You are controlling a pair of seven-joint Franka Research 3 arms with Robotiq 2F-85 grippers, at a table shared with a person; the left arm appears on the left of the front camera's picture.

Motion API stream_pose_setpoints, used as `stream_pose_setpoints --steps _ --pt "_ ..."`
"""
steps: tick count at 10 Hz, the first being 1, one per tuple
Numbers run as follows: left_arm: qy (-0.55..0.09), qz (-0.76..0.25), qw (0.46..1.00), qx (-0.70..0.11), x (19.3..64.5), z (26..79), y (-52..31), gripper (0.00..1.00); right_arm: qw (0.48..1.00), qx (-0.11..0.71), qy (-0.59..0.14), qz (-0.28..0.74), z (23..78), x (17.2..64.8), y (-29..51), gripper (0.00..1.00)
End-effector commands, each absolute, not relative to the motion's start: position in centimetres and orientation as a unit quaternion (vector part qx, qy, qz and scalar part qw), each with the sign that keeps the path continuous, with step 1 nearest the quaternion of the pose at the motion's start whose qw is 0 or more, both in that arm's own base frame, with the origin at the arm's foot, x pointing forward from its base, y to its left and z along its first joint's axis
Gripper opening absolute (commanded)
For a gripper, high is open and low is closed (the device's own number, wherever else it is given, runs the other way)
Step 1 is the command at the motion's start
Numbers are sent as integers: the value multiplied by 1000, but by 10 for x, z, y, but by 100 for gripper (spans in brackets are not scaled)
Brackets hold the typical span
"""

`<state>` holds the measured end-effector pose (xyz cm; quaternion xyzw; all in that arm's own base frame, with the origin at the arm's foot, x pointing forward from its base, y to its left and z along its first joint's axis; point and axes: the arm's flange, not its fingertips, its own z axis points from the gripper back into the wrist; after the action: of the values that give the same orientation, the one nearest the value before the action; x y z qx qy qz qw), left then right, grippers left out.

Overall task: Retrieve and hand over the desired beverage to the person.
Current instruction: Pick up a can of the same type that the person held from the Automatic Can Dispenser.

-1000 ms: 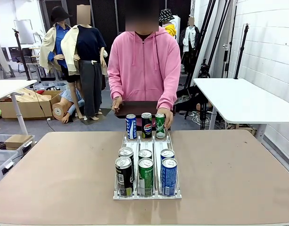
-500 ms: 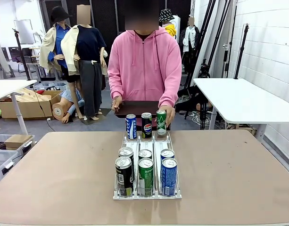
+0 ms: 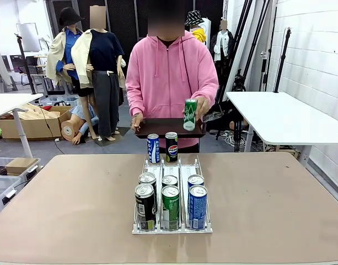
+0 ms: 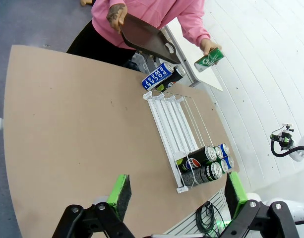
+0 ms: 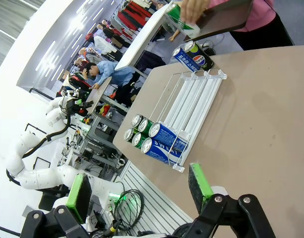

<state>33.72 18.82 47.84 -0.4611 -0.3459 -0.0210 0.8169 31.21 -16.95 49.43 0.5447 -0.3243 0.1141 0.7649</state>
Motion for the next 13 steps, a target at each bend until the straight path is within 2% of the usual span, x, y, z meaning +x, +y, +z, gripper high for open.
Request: stream_pose_setpoints --steps 1,13 --pt "-351 -19 811 -468 336 481 189 100 761 548 -325 118 492 312 -170 100" --pt "-351 -19 811 -468 336 481 189 100 761 548 -325 118 492 312 -170 100"
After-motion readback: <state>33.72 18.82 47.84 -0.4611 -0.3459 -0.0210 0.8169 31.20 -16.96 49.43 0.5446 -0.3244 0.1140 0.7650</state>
